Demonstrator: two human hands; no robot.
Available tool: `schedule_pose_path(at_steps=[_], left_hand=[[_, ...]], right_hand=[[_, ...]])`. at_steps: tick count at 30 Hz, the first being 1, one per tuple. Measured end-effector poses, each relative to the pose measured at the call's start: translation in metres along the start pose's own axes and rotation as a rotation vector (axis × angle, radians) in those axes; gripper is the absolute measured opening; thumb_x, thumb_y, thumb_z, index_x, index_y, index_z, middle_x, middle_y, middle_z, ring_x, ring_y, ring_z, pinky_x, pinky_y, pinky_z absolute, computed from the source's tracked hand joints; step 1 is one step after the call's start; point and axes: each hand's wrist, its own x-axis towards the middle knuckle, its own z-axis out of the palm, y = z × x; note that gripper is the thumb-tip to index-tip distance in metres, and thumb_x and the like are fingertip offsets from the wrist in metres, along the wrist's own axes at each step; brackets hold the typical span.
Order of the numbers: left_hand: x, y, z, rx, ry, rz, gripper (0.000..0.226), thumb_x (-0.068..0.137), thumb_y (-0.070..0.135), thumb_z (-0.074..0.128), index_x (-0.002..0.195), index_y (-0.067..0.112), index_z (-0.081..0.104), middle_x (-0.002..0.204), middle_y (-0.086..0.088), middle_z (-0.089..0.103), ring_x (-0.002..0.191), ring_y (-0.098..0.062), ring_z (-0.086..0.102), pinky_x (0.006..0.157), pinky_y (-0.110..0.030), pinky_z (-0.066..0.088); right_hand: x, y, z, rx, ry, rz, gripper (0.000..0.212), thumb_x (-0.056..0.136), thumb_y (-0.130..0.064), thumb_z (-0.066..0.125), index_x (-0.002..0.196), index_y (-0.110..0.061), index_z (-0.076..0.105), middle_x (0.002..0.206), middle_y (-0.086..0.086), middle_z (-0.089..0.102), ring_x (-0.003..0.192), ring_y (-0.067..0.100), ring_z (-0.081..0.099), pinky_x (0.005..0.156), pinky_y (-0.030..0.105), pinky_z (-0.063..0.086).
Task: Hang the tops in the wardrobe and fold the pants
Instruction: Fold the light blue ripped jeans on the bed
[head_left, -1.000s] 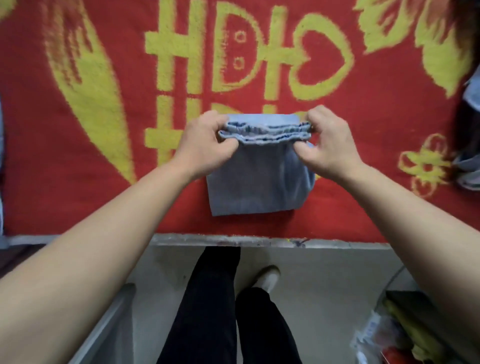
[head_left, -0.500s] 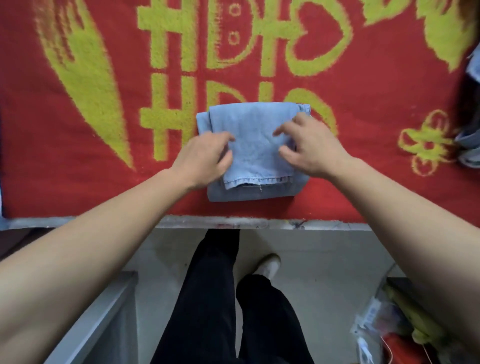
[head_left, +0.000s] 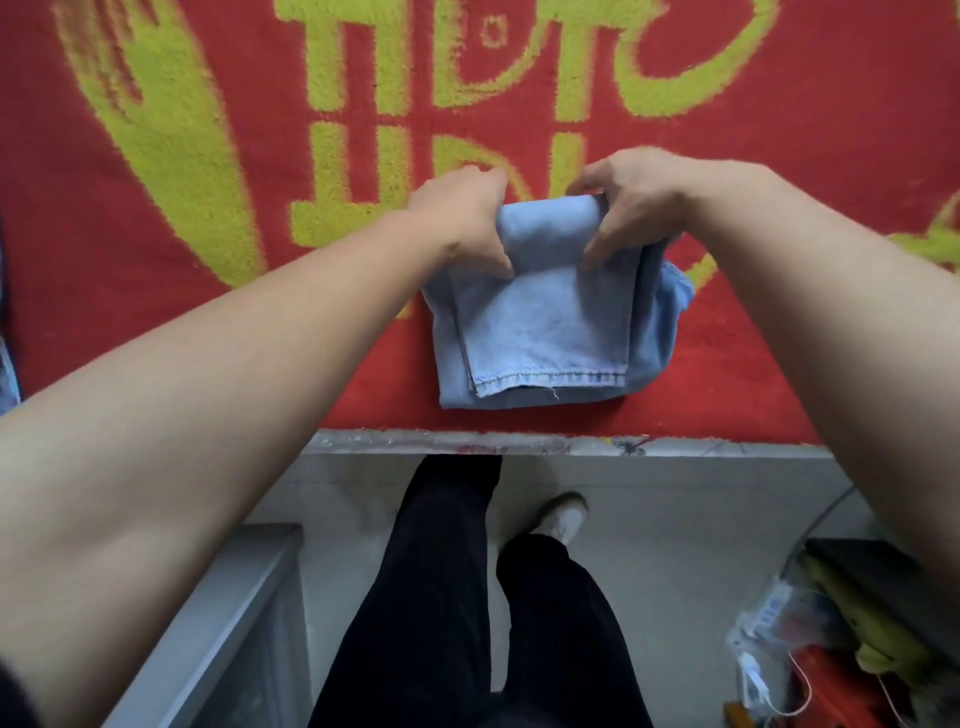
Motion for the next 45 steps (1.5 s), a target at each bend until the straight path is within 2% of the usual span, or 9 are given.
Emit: schedule_pose_path(at_steps=[3,9,13,16,21,28,32,37,45], left_hand=[[-0.021,0.013,0.010,0.123,0.032,0.023,0.061,0.066,0.038,0.077,0.117,0.014,0.054,0.118,-0.014,0.059,0.108,-0.037,0.058,0.074,-0.037,0.044],[-0.097,0.042,0.024,0.110,0.150,-0.089,0.090,0.077,0.020,0.067,0.153,0.018,0.018,0.118,-0.014,0.060,0.111,-0.037,0.056,0.076,-0.040,0.047],[-0.170,0.066,0.038,0.129,0.231,-0.137,0.064,0.078,0.024,0.066,0.138,0.020,0.043,0.117,-0.009,0.059,0.110,-0.032,0.053,0.077,-0.039,0.047],[-0.233,0.090,0.042,0.173,0.329,-0.162,0.045,0.077,0.024,0.064,0.121,0.023,0.055,0.110,-0.005,0.058,0.108,-0.029,0.052,0.072,-0.035,0.045],[-0.348,0.131,0.022,0.223,0.607,-0.240,0.065,0.079,0.030,0.066,0.140,0.023,0.044,0.111,-0.008,0.059,0.104,-0.030,0.053,0.073,-0.036,0.047],[-0.502,0.166,-0.018,0.248,1.031,-0.329,0.054,0.060,0.033,0.083,0.112,0.023,0.070,0.088,-0.011,0.054,0.083,-0.035,0.053,0.061,-0.038,0.047],[-0.577,0.174,-0.041,0.264,1.215,-0.355,0.052,0.058,0.032,0.082,0.109,0.026,0.072,0.101,-0.012,0.056,0.089,-0.036,0.054,0.073,-0.043,0.048],[-0.664,0.182,-0.036,0.207,1.252,-0.423,0.058,0.054,0.023,0.083,0.111,0.023,0.073,0.117,-0.016,0.066,0.105,-0.041,0.062,0.080,-0.047,0.052],[-0.824,0.169,0.048,0.193,1.277,-0.603,0.056,0.066,0.023,0.071,0.122,0.023,0.065,0.108,-0.006,0.070,0.096,-0.030,0.067,0.073,-0.039,0.055]], right_hand=[[-0.018,-0.002,0.004,0.024,-0.053,0.023,0.080,0.063,-0.038,0.088,0.132,-0.017,0.054,0.111,0.009,0.064,0.093,0.032,0.064,0.054,0.032,0.053],[-0.077,-0.018,0.035,-0.042,0.023,0.061,0.109,0.069,-0.032,0.083,0.156,-0.027,0.018,0.144,0.022,0.034,0.123,0.043,0.051,0.091,0.039,0.051],[-0.144,-0.034,0.065,-0.035,0.134,0.019,0.095,0.082,-0.020,0.066,0.157,-0.030,0.009,0.147,0.021,0.027,0.119,0.043,0.053,0.092,0.043,0.052],[-0.209,-0.044,0.088,-0.046,0.257,-0.021,0.096,0.079,-0.021,0.070,0.157,-0.030,0.014,0.141,0.016,0.034,0.118,0.038,0.052,0.087,0.042,0.050],[-0.320,-0.068,0.091,-0.131,0.522,-0.166,0.097,0.065,-0.036,0.086,0.147,-0.033,0.033,0.131,0.011,0.043,0.116,0.033,0.049,0.086,0.044,0.051],[-0.461,-0.120,0.068,-0.294,0.953,-0.320,0.067,0.077,-0.037,0.075,0.137,-0.039,0.045,0.127,0.002,0.052,0.116,0.029,0.049,0.083,0.041,0.047],[-0.529,-0.152,0.059,-0.241,1.032,-0.449,0.067,0.083,-0.032,0.070,0.143,-0.036,0.039,0.132,0.001,0.053,0.113,0.029,0.056,0.081,0.039,0.050],[-0.602,-0.190,0.071,-0.323,1.136,-0.538,0.065,0.077,-0.044,0.070,0.136,-0.038,0.045,0.125,-0.002,0.059,0.100,0.027,0.066,0.076,0.038,0.052],[-0.692,-0.291,0.158,-0.463,1.222,-0.726,0.065,0.078,-0.042,0.069,0.137,-0.039,0.043,0.120,-0.004,0.061,0.096,0.025,0.068,0.070,0.035,0.049]])
